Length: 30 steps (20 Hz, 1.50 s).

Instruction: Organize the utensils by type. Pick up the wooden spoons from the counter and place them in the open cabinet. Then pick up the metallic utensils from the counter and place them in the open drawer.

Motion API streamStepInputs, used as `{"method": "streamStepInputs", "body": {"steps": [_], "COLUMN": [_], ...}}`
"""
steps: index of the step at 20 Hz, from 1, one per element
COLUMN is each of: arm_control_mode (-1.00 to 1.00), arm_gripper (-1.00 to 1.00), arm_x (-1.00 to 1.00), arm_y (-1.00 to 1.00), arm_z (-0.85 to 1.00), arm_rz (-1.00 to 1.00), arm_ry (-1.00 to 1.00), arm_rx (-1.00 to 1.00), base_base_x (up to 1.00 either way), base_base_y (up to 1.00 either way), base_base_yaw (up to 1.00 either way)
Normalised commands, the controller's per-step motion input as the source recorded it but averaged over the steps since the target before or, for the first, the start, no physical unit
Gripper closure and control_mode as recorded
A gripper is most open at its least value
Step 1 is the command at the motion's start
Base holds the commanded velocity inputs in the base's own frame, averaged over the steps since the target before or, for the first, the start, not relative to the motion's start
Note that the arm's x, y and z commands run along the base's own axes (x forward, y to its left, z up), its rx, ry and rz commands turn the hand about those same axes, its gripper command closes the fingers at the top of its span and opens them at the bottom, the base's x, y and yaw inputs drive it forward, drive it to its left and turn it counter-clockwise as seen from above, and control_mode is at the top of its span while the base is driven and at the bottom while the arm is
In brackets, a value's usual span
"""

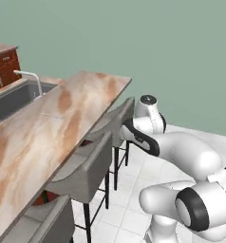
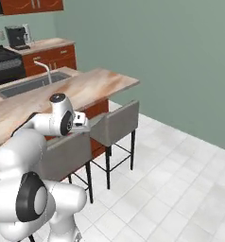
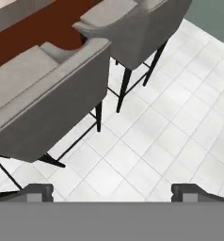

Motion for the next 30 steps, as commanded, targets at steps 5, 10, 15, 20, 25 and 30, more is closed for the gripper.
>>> {"method": "streamStepInputs", "body": {"steps": [5,10,15,20,25,30], "arm_control_mode": [1.0,1.0,1.0,1.0,1.0,1.0], "arm_gripper": [-1.0,-1.0,-1.0,-1.0,-1.0,-1.0], "arm_x": [0.0,0.0,0.0,0.0,0.0,0.0], "arm_y": [0.0,0.0,0.0,0.0,0.0,0.0], "arm_z": [0.0,0.0,0.0,0.0,0.0,0.0], "arm_rz": [0.0,0.0,0.0,0.0,0.0,0.0], "arm_ry": [0.0,0.0,0.0,0.0,0.0,0.0], "arm_rx": [0.0,0.0,0.0,0.0,0.0,0.0], "base_base_x": [0.66,0.65,0.62,0.55,0.54,0.72], "base_base_y": [-0.07,-0.08,-0.22,-0.46,-0.57,-0.42], "base_base_yaw": [0.68,0.68,0.54,0.27,0.16,0.17]}}
